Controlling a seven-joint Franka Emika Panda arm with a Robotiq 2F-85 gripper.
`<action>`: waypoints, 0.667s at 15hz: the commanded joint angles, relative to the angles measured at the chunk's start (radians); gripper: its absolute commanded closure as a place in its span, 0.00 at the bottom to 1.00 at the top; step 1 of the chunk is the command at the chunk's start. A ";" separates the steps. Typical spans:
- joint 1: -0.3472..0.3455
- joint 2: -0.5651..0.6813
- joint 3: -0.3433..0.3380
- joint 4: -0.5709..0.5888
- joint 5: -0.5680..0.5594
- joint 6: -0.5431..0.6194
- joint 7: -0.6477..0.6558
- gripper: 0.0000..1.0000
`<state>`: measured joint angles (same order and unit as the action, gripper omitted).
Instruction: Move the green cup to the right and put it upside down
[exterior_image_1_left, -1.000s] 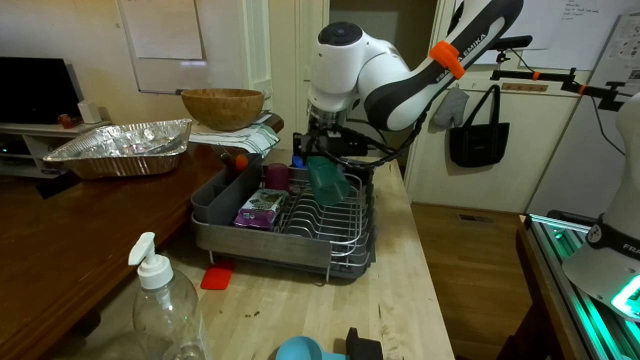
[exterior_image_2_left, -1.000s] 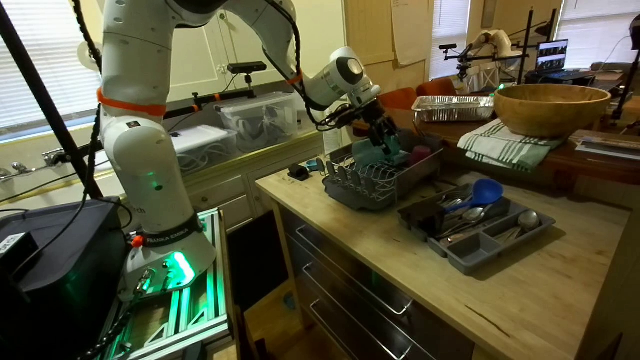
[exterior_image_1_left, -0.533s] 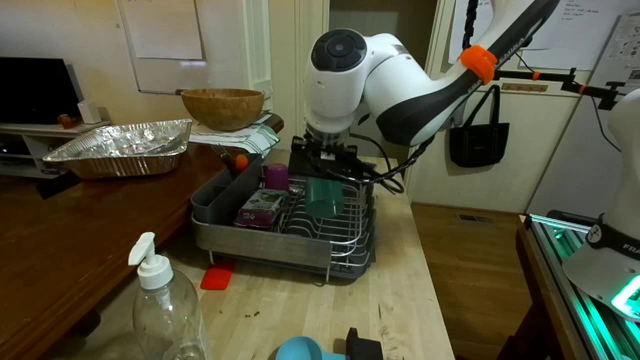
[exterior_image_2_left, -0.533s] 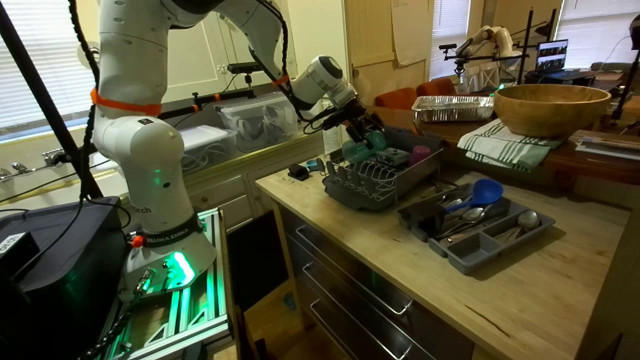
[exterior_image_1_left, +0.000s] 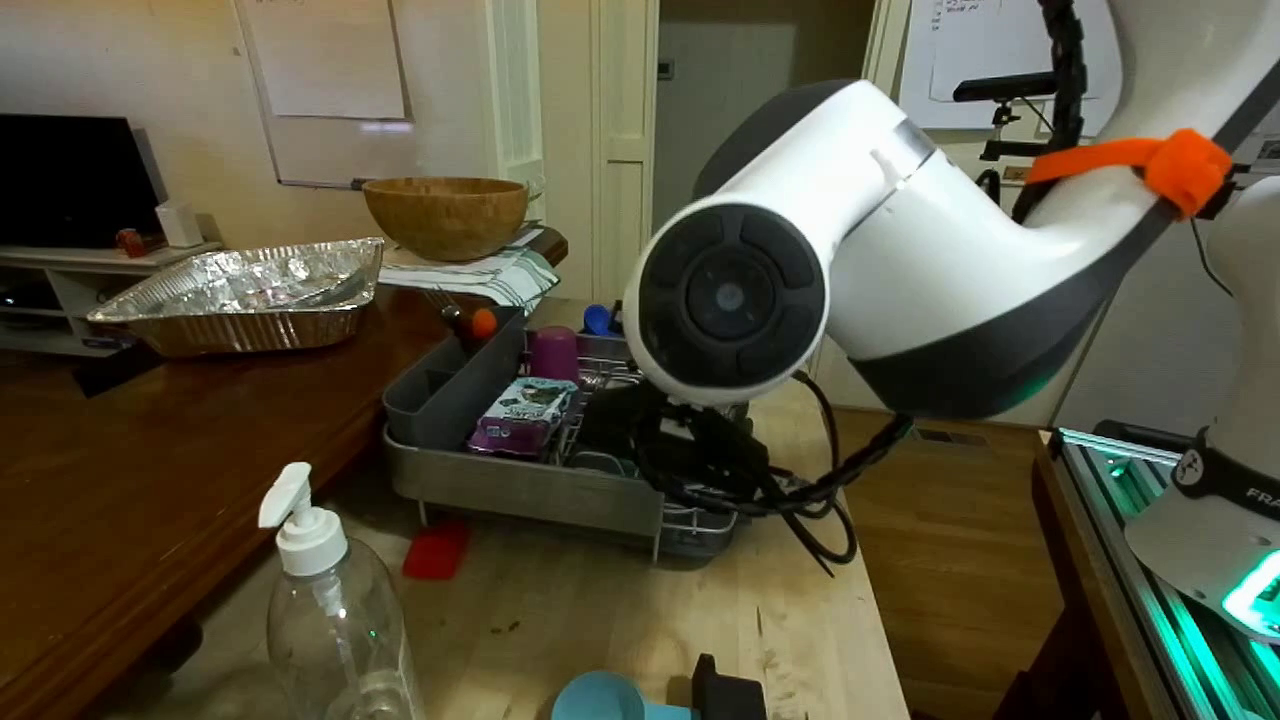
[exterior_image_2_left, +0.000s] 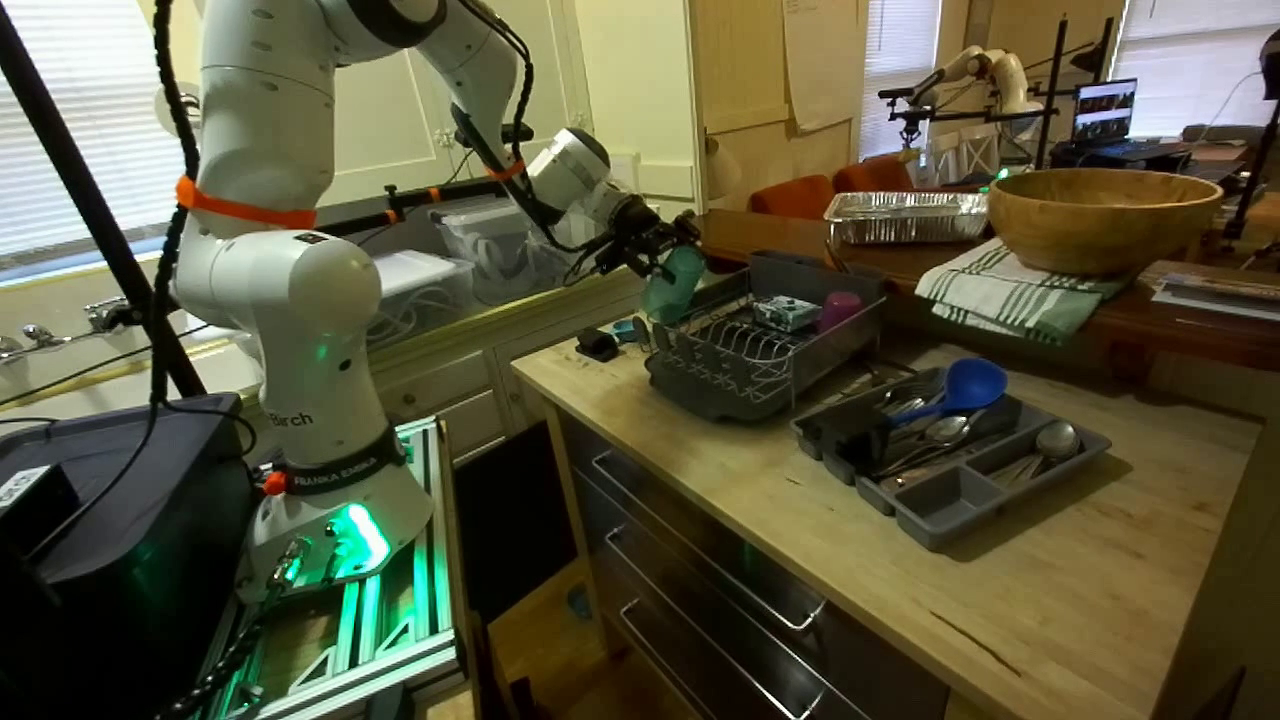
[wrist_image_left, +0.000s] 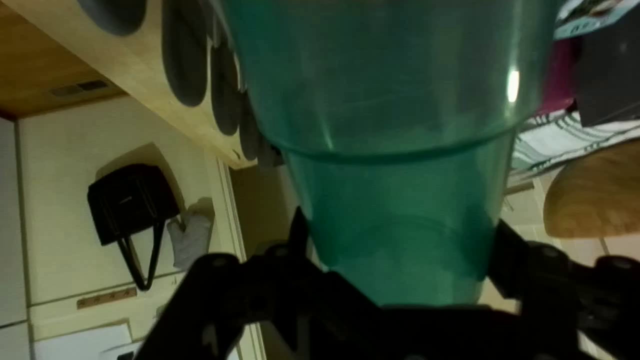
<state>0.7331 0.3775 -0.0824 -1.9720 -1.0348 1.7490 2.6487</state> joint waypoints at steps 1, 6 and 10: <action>-0.059 0.068 0.099 0.064 -0.103 -0.198 0.098 0.46; -0.140 0.182 0.179 0.195 -0.199 -0.318 0.037 0.46; -0.179 0.281 0.236 0.284 -0.193 -0.331 -0.028 0.46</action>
<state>0.5836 0.5667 0.1007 -1.7788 -1.2243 1.4723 2.6622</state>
